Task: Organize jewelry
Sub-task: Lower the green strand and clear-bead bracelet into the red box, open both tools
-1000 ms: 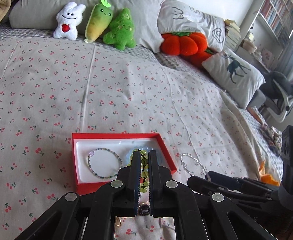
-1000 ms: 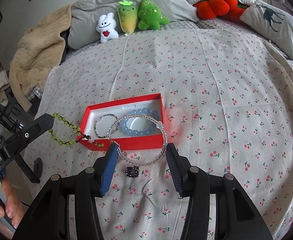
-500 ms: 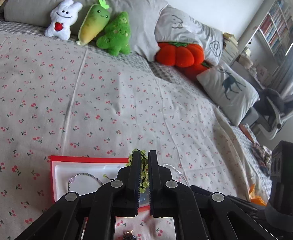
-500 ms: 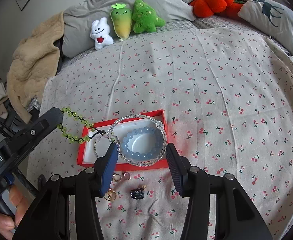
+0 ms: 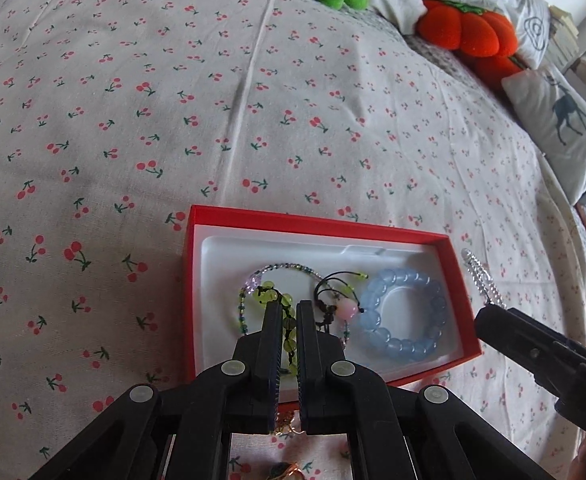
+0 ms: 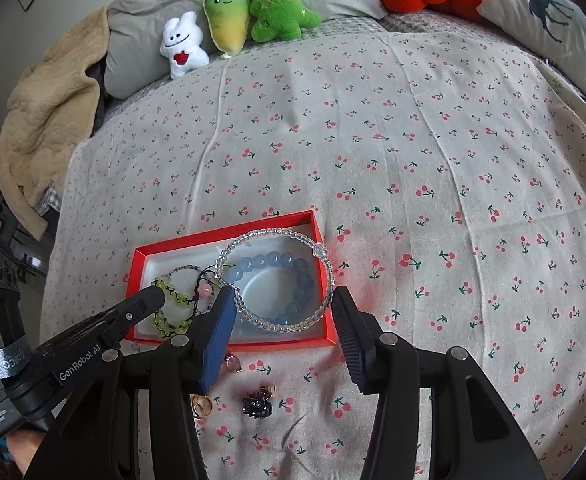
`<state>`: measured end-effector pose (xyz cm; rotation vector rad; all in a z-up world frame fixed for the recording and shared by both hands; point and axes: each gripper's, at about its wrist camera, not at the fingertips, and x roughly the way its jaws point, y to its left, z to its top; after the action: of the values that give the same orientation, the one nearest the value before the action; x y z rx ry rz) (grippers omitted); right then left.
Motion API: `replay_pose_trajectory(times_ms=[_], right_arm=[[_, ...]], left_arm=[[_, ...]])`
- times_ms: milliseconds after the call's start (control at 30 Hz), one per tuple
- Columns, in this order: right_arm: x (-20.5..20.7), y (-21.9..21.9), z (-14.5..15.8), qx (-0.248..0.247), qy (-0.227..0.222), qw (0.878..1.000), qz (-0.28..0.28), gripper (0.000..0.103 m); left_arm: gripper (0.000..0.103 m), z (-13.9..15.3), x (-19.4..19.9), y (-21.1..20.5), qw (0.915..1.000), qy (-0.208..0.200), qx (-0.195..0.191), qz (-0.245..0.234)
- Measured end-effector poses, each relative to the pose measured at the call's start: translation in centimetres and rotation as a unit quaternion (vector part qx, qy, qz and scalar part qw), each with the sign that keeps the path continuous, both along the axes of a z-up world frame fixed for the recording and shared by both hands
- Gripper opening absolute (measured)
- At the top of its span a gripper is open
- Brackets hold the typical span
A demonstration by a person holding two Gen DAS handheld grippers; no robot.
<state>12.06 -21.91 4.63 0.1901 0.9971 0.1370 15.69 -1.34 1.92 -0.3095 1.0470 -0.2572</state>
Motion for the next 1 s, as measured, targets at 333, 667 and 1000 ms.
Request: replay_pose_trajectory(times_ms=[333, 667, 1000], right_arm=[[0.8, 1.7, -0.8, -0.018, 0.007, 1.0, 0.019, 0.052], [1.5, 3.4, -2.5, -0.05, 0.019, 0.998, 0.032, 0.053], [0.7, 3.4, -2.7, -0.057, 0.02, 0.997, 0.039, 0.058]], left_arm=[[0.039, 2.3, -2.0, 1.4, 0.9984, -0.037, 0.042, 0.01], [0.057, 1.8, -4.0, 4.5, 0.9965, -0.024, 0.077, 0.021], [0.08, 1.1, -5.1, 5.3, 0.9944, -0.007, 0.106, 0.005]])
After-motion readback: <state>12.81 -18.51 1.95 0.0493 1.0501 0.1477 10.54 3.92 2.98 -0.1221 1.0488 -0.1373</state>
